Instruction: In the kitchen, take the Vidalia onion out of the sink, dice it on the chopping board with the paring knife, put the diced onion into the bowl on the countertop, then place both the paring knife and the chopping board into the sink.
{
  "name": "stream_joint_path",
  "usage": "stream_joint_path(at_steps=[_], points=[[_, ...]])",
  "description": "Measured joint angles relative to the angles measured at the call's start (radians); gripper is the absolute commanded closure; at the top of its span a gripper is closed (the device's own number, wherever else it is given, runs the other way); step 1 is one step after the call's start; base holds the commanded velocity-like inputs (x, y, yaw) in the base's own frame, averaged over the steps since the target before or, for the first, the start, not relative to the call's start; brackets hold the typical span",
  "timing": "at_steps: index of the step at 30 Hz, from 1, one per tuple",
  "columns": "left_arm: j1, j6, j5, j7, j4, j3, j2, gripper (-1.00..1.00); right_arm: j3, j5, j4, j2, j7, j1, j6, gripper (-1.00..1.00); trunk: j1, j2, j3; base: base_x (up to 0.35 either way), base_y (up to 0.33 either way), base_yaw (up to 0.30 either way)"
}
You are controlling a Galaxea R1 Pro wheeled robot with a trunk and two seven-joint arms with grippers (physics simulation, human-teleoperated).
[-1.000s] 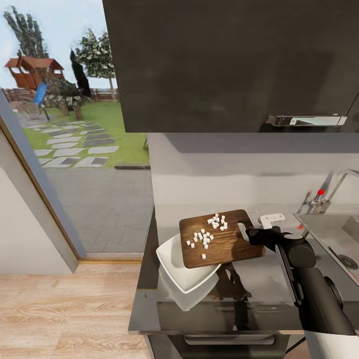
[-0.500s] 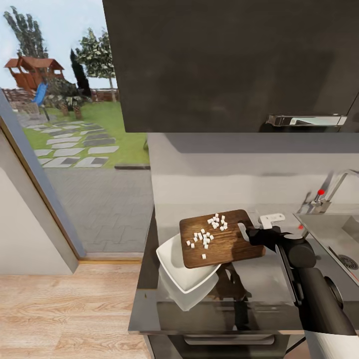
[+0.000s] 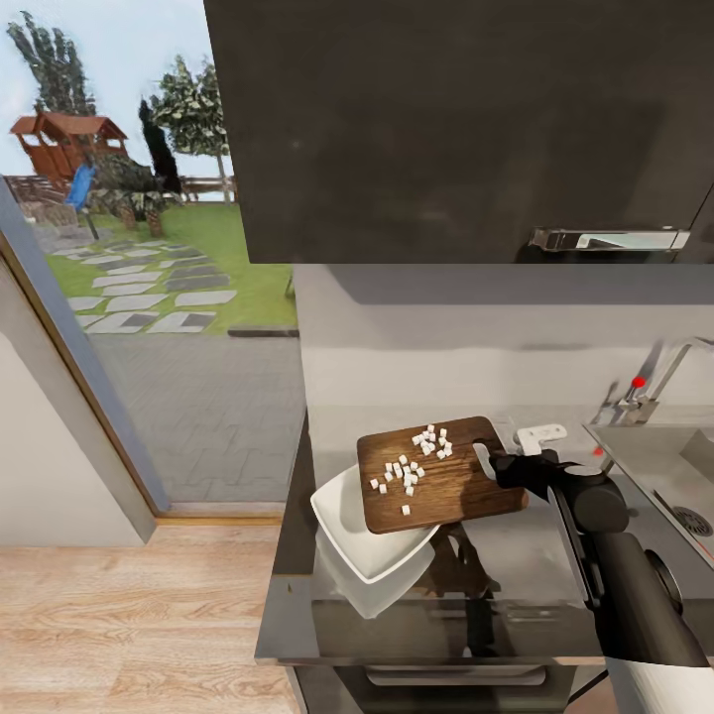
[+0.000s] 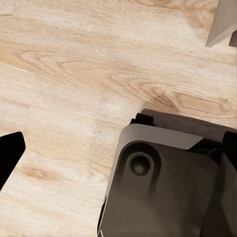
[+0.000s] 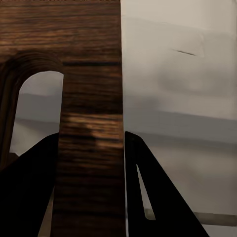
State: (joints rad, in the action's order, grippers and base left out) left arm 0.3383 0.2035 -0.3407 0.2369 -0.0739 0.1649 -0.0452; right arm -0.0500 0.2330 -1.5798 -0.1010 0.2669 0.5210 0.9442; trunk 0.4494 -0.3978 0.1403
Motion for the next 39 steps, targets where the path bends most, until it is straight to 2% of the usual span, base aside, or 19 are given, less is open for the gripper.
stream_joint_path(at_steps=[19,28,39], points=[[0.000,0.000,0.000,0.000,0.000,0.000,0.000,-1.00,0.000,0.000,-0.014,0.000,-0.011,0.000,0.005,1.00,0.000,0.000,0.000,0.000,0.000,0.000],[0.000,0.000,0.000,0.001,0.000,0.000,0.000,-1.00,0.000,0.059,-0.020,0.001,-0.011,0.002,0.006,1.00,0.000,0.000,0.000,0.000,0.000,0.000],[0.000,0.000,0.000,0.001,0.000,0.000,0.000,-1.00,0.000,0.063,-0.022,0.000,-0.011,0.022,0.018,1.00,0.000,0.000,0.000,0.000,0.000,0.000]])
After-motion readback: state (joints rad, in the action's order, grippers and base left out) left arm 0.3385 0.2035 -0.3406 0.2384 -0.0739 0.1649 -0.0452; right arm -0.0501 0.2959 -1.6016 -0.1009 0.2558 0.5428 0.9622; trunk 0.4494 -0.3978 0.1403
